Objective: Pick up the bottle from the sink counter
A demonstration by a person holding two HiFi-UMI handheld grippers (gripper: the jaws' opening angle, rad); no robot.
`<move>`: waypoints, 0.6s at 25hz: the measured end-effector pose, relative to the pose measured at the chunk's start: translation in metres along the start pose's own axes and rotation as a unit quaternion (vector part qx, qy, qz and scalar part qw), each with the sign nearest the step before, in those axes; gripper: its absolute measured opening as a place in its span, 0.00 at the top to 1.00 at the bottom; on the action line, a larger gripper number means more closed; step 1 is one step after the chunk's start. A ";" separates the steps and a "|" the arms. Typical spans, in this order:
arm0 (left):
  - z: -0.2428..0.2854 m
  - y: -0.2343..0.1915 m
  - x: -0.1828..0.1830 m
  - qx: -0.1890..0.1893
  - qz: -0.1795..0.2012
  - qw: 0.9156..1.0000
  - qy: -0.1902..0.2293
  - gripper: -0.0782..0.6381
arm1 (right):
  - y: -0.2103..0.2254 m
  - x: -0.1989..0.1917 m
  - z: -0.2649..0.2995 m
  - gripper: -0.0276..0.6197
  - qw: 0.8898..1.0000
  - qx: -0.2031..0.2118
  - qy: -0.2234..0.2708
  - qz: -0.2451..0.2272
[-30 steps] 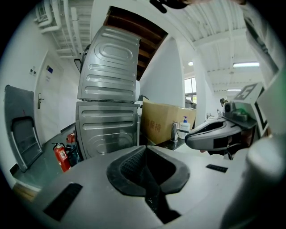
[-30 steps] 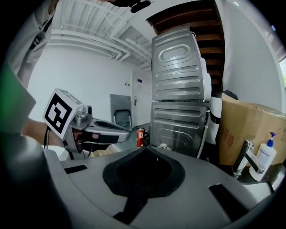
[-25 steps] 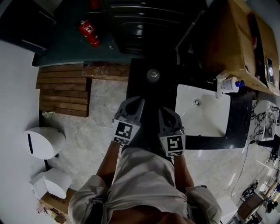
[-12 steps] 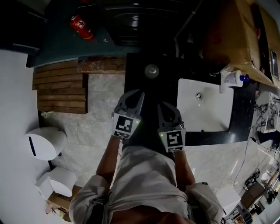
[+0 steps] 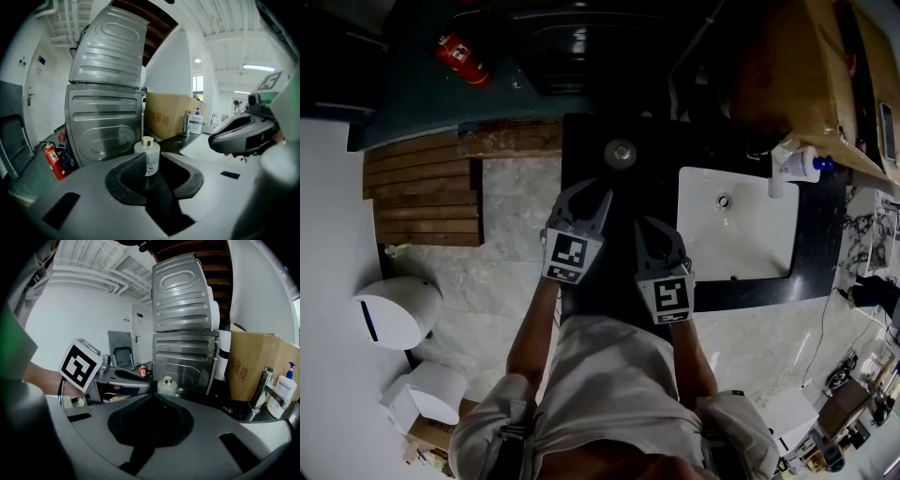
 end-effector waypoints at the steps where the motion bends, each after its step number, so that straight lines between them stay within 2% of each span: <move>1: 0.003 -0.002 -0.002 0.001 0.000 1.000 -0.002 0.77 | 0.000 -0.001 0.001 0.97 1.000 0.001 -0.001 0.000; 15: 0.038 -0.012 -0.014 0.006 0.002 1.000 -0.025 0.64 | 0.004 -0.005 0.010 0.97 1.000 0.008 -0.007 0.001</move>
Point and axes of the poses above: the fingertips, and each gripper's own axes: z forward along the fingers, y to its right, x out of its top, the point moved 2 cm from there along -z, backward along the fingers, and after that the axes turned 1 degree about -y, right-handed, at the moved point
